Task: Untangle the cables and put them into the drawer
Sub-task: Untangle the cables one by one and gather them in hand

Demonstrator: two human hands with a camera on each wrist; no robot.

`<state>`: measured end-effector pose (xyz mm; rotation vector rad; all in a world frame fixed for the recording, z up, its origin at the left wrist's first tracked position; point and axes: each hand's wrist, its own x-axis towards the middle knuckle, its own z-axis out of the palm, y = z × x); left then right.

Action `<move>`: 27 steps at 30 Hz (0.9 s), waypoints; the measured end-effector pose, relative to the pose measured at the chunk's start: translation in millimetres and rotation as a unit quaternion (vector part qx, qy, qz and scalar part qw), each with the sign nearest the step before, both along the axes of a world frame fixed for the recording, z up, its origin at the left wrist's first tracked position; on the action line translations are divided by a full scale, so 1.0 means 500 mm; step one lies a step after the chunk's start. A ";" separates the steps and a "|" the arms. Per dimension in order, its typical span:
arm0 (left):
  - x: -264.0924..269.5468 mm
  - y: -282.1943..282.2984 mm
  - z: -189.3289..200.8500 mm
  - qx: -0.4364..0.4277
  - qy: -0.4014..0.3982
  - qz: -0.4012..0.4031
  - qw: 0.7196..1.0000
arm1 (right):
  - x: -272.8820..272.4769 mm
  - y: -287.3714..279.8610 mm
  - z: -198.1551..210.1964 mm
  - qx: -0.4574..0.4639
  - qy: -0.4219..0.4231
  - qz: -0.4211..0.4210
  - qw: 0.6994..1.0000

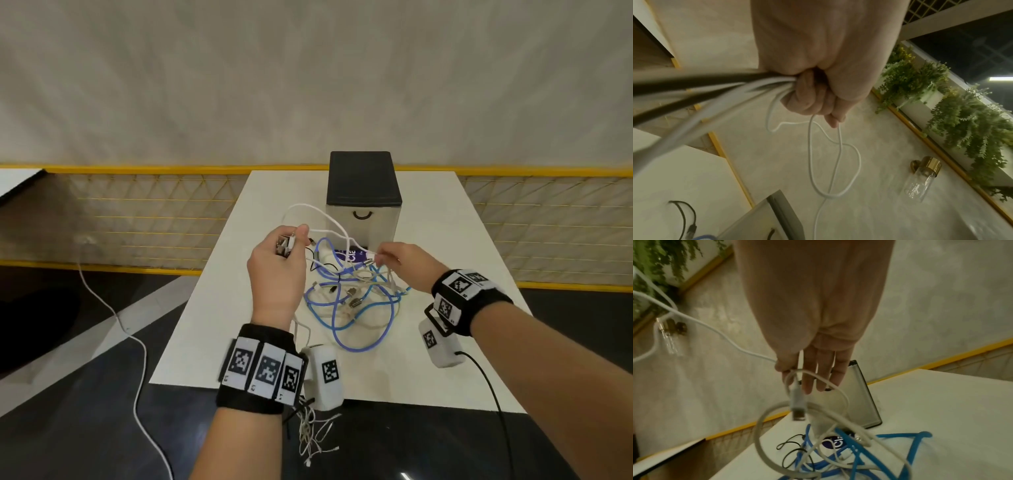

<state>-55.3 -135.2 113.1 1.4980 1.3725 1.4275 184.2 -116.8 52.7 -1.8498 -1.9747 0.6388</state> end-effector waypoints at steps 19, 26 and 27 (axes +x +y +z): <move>-0.001 -0.035 0.005 -0.002 -0.044 -0.013 0.999 | -0.023 0.021 0.012 0.122 0.033 -0.074 0.989; -0.027 -0.032 0.005 -0.019 -0.027 -0.029 0.999 | -0.062 -0.024 0.033 0.002 0.150 -0.018 0.989; -0.035 -0.031 0.004 -0.029 -0.019 -0.036 0.999 | -0.074 -0.045 0.027 -0.054 0.138 0.019 0.989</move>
